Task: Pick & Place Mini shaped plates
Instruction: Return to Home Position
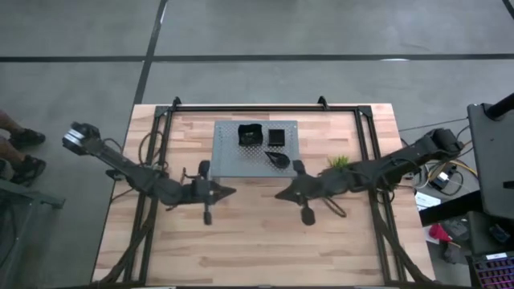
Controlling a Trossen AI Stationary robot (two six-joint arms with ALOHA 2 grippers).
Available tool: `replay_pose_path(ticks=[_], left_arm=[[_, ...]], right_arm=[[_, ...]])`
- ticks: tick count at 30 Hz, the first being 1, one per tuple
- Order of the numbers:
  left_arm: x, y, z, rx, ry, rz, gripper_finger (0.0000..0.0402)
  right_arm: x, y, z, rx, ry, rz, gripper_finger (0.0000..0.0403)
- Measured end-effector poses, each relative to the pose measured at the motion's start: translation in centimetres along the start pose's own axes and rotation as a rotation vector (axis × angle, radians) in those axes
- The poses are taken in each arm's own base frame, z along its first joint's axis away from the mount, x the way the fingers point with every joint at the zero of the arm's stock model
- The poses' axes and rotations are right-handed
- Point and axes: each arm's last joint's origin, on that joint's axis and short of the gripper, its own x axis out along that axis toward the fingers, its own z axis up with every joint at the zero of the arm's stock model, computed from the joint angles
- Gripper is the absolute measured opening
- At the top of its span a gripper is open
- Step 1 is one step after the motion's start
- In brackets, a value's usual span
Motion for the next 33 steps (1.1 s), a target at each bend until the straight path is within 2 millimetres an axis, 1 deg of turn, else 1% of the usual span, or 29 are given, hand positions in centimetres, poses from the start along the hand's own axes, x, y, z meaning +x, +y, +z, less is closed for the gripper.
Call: replay_pose_path(ticks=[3, 8, 10, 13, 15, 18, 23, 27, 33], left_arm=[[-1.0, 0.8, -1.4, 0.004, -0.047, -0.094, 0.0000], [-3.0, 2.3, -3.8, -0.024, -0.103, -0.122, 0.0000], [-3.7, 2.9, -4.5, -0.021, -0.144, -0.126, 0.0000], [-4.6, 3.7, -5.6, -0.020, -0.157, -0.135, 0.0000], [-5.0, 4.2, -6.2, -0.047, -0.168, -0.169, 0.0000], [-5.2, 4.7, -6.7, -0.059, -0.189, -0.207, 0.0000], [-5.8, 5.8, -7.5, -0.062, -0.196, -0.167, 0.0000], [-6.6, 6.4, -7.8, -0.057, -0.222, -0.166, 0.0000], [-7.5, 7.0, -8.4, -0.059, -0.218, -0.161, 0.0000]], right_arm=[[-1.1, 0.1, -0.8, -0.038, -0.055, 0.015, 0.0008], [-2.8, 0.0, -2.2, -0.041, -0.142, 0.053, 0.0008], [-3.4, -0.3, -3.4, -0.049, -0.138, 0.053, 0.0008], [-4.2, -0.7, -4.6, -0.047, -0.142, 0.053, 0.0008], [-4.6, -0.9, -4.9, -0.017, -0.178, 0.060, 0.0008], [-5.4, -1.2, -5.6, -0.050, -0.213, 0.061, 0.0008], [-7.1, -1.9, -6.7, -0.069, -0.257, 0.056, 0.0008], [-8.7, -2.4, -7.6, -0.074, -0.288, 0.062, 0.0008], [-10.6, -3.0, -9.1, -0.091, -0.278, 0.057, 0.0008]])
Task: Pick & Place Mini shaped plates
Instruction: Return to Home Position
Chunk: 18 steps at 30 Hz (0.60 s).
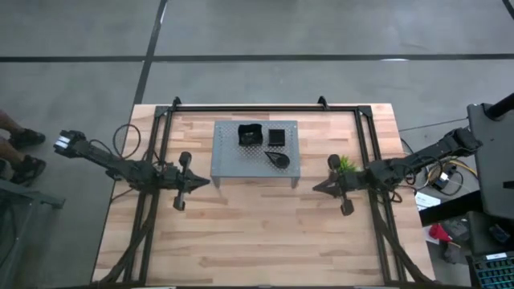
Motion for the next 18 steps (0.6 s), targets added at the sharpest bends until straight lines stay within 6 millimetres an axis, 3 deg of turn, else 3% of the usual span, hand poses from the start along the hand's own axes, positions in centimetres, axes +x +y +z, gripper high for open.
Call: replay_pose_path(ticks=[8, 18], left_arm=[[-1.1, 0.6, -0.2, 0.004, 0.023, 0.012, 0.0000], [-2.1, 0.9, -0.8, 0.010, 0.092, 0.011, 0.0000]], right_arm=[[-2.7, -0.5, -0.6, -0.009, -0.095, 0.005, 0.0009], [-4.5, -0.9, -3.4, -0.057, -0.112, 0.002, 0.0009]])
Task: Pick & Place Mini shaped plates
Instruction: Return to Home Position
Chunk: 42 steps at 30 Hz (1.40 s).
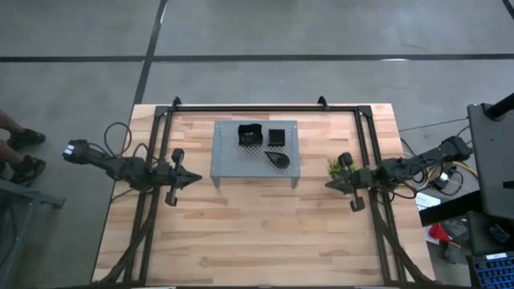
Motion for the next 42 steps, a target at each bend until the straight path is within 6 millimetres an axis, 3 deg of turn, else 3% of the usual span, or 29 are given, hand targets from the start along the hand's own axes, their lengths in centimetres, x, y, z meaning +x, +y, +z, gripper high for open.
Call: replay_pose_path(ticks=[8, 16, 22, 25, 29, 32, 42], left_arm=[[-0.7, 0.3, -0.6, 0.006, 0.056, 0.010, 0.0000], [-0.9, 1.0, -2.1, 0.016, 0.086, 0.261, 0.0000], [-0.8, 1.1, -3.2, 0.000, 0.104, 0.291, 0.0000], [-0.8, 1.1, -3.2, -0.039, 0.096, 0.290, 0.0000], [-0.8, 1.2, -3.1, 0.072, 0.107, 0.299, 0.0000], [-1.0, 1.4, -2.7, 0.138, 0.105, 0.402, 0.0000], [-1.1, 1.7, -2.7, 0.132, 0.102, 0.485, 0.0000]], right_arm=[[-0.7, -0.1, -1.6, -0.035, 0.021, -0.008, 0.0009], [-0.6, 0.0, -2.0, -0.041, 0.056, -0.007, 0.0009], [-0.5, 0.0, -2.2, -0.010, 0.079, -0.007, 0.0009], [-0.4, 0.0, -2.2, -0.012, 0.083, -0.006, 0.0009], [-0.4, 0.0, -2.2, -0.013, 0.081, -0.006, 0.0009], [-0.4, 0.0, -2.2, -0.011, 0.082, -0.006, 0.0009], [-0.4, 0.0, -2.2, -0.011, 0.082, -0.005, 0.0009]])
